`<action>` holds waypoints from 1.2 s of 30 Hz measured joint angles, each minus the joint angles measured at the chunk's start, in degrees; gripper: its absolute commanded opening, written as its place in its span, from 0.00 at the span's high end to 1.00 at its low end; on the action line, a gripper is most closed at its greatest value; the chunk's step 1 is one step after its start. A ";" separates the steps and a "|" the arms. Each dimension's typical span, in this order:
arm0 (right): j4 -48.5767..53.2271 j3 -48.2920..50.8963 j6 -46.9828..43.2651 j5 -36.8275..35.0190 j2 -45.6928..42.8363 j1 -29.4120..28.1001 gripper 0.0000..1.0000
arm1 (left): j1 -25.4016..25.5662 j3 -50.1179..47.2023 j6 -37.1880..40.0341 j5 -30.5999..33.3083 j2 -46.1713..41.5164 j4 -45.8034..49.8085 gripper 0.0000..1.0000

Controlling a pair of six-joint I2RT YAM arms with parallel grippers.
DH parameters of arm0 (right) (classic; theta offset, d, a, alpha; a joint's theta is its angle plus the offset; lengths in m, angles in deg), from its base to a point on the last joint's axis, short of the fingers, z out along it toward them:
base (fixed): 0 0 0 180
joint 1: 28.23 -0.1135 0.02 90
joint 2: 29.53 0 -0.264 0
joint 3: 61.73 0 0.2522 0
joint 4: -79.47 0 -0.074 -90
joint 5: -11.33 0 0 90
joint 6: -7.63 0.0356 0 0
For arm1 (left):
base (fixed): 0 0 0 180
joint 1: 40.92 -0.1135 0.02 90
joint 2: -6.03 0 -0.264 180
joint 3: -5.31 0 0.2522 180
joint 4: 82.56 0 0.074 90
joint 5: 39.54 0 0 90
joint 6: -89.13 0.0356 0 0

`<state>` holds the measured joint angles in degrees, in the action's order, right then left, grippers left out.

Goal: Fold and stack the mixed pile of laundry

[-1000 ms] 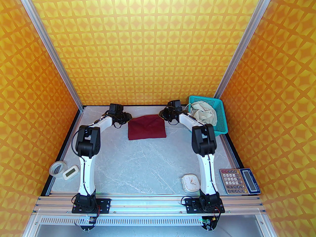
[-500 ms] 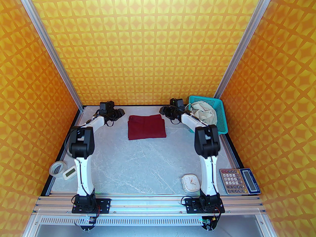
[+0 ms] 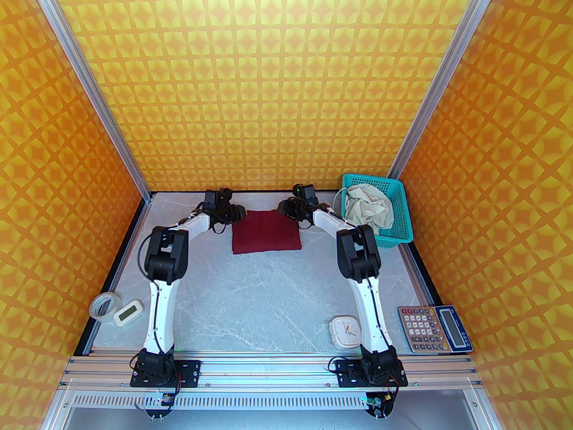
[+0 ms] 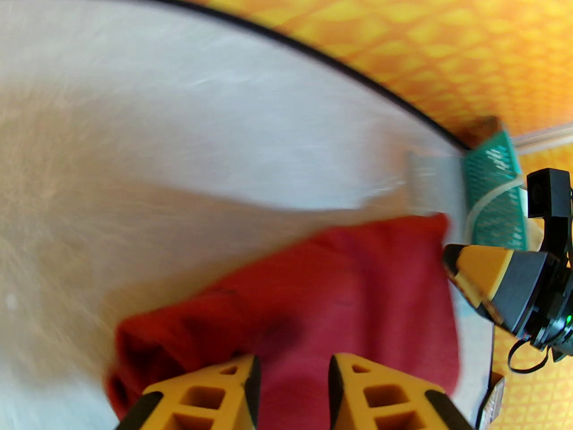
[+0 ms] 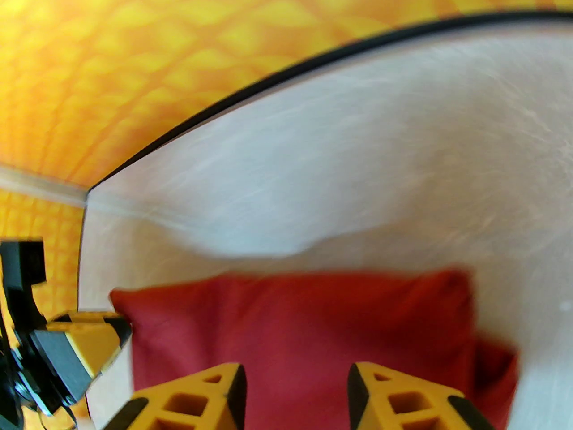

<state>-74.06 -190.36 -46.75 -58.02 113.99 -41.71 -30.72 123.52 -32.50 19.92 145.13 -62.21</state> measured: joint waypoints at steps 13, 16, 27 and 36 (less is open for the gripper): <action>1.03 -4.26 1.33 3.41 3.41 3.98 0.54 | -1.22 2.58 -1.79 -1.60 0.90 -0.83 0.49; 3.72 0.92 -1.90 2.29 -1.60 3.91 0.48 | -1.57 -2.45 -0.72 -1.62 -4.81 1.60 0.45; 5.75 23.58 -35.63 -8.35 -32.28 -6.51 0.41 | -8.37 -28.02 2.89 -2.08 -35.87 3.15 0.37; 3.43 25.42 -66.73 -8.15 -25.07 -23.23 0.38 | -11.80 -42.62 1.51 -5.86 -37.44 0.39 0.35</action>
<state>-70.63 -164.94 -113.48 -66.17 88.92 -64.94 -42.53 80.90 -31.00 14.06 107.69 -61.82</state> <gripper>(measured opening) 0.620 0.653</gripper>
